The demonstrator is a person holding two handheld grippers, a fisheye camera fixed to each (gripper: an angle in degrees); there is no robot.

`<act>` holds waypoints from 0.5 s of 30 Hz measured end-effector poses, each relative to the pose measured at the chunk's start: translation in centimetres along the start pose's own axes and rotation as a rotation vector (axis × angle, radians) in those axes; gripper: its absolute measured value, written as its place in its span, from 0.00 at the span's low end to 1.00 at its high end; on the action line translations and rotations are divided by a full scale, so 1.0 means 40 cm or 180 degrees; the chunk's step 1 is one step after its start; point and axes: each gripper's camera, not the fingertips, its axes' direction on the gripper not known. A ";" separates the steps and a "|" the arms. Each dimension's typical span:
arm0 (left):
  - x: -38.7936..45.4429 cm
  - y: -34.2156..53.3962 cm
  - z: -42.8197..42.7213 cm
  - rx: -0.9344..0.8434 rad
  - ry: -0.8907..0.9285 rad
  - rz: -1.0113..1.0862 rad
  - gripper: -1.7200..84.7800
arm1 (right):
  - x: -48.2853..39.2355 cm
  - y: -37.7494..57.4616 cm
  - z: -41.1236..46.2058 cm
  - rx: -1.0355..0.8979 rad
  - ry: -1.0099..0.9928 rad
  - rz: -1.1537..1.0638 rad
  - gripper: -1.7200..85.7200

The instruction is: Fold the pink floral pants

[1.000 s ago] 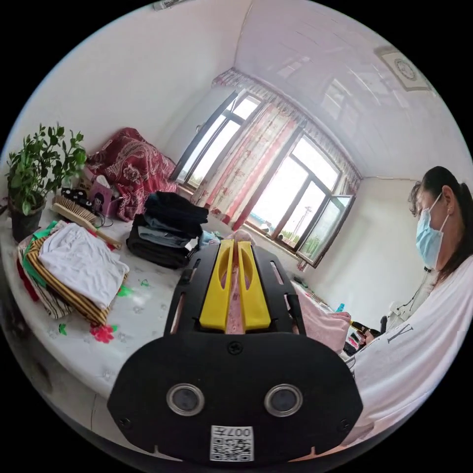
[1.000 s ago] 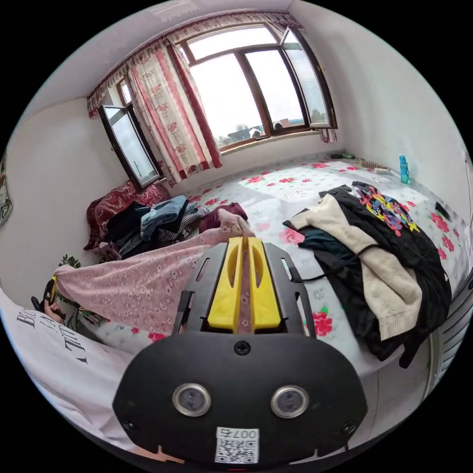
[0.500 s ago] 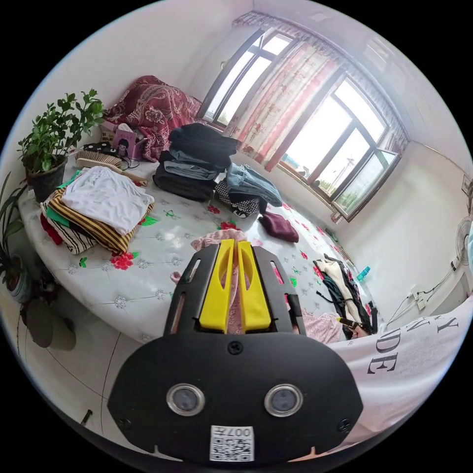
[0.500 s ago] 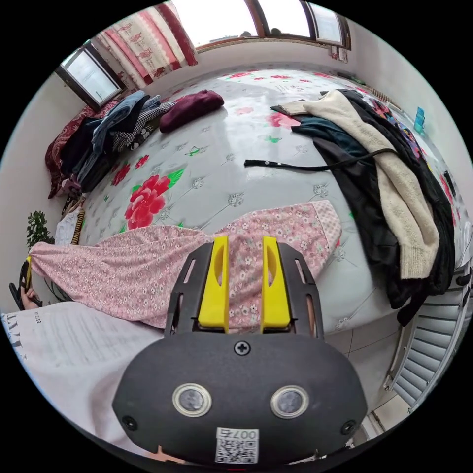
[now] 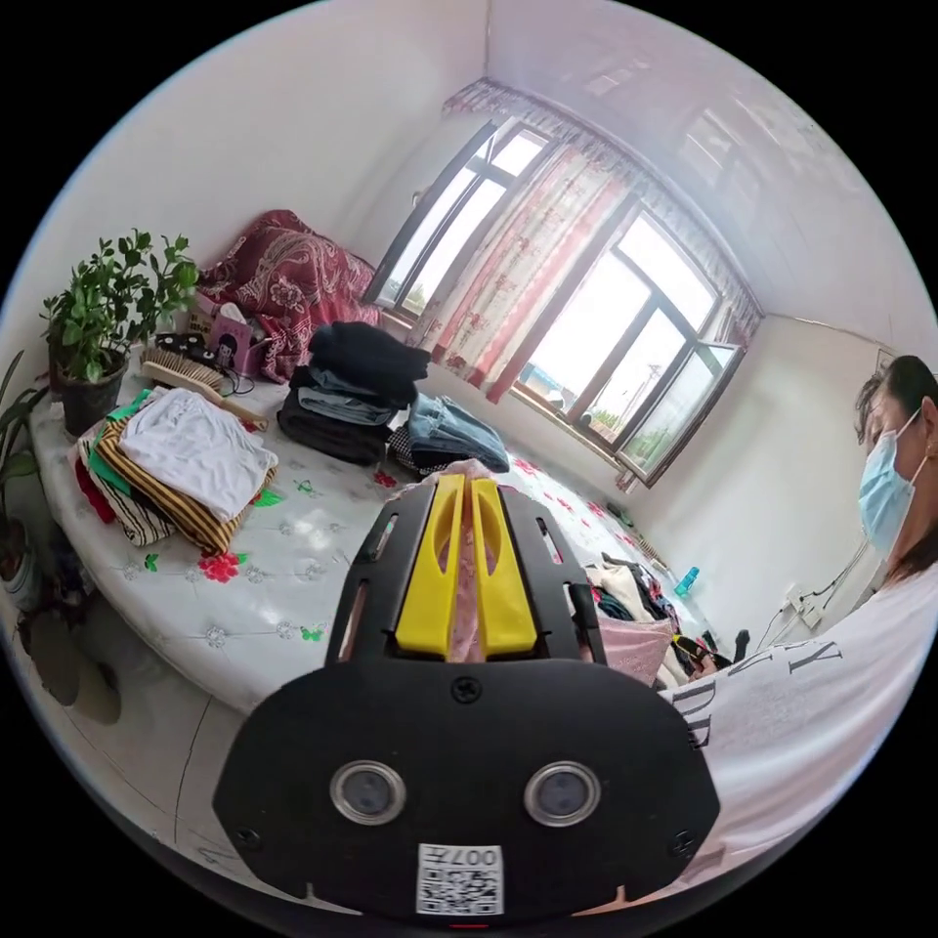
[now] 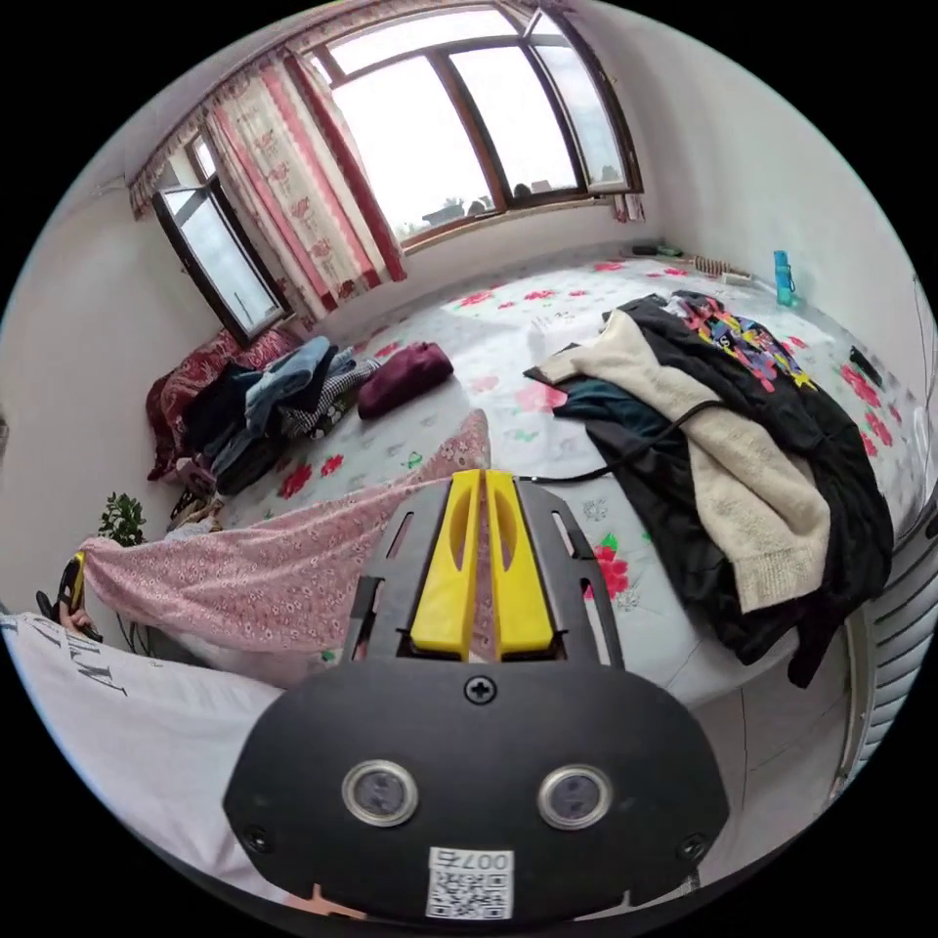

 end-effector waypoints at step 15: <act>0.038 0.007 0.104 -0.0042 0.0164 0.0330 0.01 | -0.097 0.083 0.231 -0.1050 -0.0532 -0.0249 0.08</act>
